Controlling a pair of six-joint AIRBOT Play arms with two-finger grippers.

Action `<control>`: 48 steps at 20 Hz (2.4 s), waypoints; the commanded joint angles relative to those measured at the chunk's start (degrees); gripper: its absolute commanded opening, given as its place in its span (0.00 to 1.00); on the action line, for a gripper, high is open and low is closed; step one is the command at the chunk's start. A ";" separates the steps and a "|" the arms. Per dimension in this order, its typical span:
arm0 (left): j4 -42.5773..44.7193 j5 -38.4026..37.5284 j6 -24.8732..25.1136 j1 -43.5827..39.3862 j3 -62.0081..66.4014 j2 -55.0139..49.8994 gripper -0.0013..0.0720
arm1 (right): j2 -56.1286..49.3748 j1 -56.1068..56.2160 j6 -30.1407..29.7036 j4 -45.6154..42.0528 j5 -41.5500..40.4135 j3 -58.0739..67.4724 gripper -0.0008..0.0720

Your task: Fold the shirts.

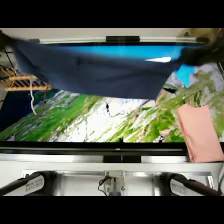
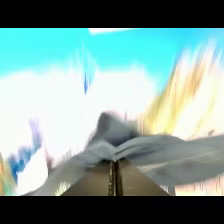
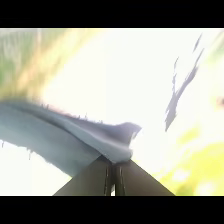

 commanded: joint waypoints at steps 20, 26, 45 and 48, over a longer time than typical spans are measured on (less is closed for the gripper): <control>8.00 -5.27 -5.46 0.07 -29.27 25.94 0.05 | 19.50 -0.02 8.55 -15.23 2.89 -26.43 0.11; 7.72 24.94 -1.07 -6.32 -48.94 9.77 0.05 | 0.48 0.13 8.31 -12.35 -29.55 -37.51 0.11; 9.88 9.77 -8.46 -11.63 -29.40 -25.53 0.05 | -18.40 -1.07 15.50 -8.61 -34.34 -35.82 0.11; 9.90 8.76 -10.86 -11.61 -32.02 -25.59 0.05 | -19.10 -0.70 14.97 -9.01 -30.82 -35.82 0.11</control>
